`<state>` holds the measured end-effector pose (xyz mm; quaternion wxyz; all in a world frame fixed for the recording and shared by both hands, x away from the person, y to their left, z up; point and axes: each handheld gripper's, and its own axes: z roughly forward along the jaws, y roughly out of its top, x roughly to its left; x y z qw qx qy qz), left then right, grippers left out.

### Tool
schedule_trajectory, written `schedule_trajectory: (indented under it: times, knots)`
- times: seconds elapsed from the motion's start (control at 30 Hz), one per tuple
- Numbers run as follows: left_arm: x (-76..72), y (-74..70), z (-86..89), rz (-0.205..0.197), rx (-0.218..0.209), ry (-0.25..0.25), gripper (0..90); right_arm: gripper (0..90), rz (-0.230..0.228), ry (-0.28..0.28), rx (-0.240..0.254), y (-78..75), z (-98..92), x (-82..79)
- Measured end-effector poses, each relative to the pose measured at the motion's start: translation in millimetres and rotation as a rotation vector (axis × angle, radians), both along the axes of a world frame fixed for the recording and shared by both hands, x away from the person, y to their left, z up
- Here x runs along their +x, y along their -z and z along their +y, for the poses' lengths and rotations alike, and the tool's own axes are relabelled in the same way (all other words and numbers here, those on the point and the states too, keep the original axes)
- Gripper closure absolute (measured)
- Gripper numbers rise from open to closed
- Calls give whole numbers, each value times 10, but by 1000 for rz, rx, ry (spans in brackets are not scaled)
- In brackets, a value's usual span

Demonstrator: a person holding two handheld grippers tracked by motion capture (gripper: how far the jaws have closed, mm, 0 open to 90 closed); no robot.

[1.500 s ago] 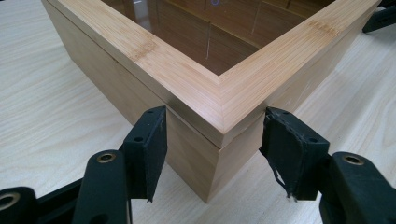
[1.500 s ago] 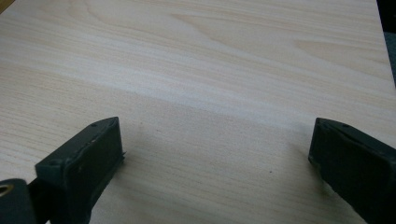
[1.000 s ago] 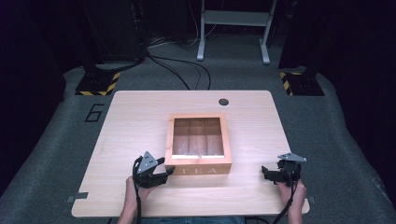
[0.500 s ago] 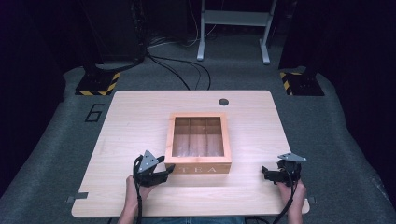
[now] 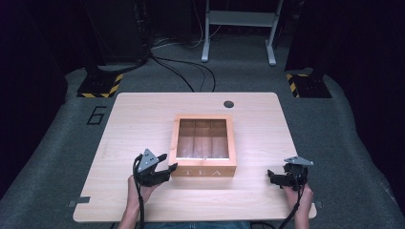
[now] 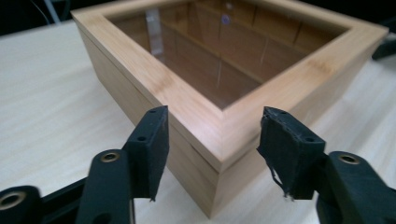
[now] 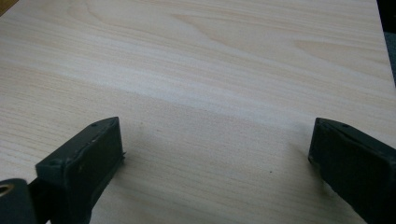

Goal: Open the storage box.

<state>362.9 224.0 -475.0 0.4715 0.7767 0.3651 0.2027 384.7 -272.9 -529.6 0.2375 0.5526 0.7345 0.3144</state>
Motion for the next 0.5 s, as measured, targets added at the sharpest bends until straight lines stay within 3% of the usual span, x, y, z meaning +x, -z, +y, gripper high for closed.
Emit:
schedule_trajectory:
  times: [0.03, 0.07, 0.2, 0.5]
  knots:
    - [0, 0, 0, 0, 0, 0, 394, 25, 0, 0, 0, 0, 0, 0]
    - [10, 53, -7, 35, 3, 20, 373, 25, 0, 0, 0, 0, 0, 0]
    - [2, 122, -12, 55, 24, 39, 386, 25, 0, 0, 0, 0, 0, 0]
    - [8, 133, 28, 50, 13, 31, 489, 25, 0, 0, 0, 0, 0, 0]
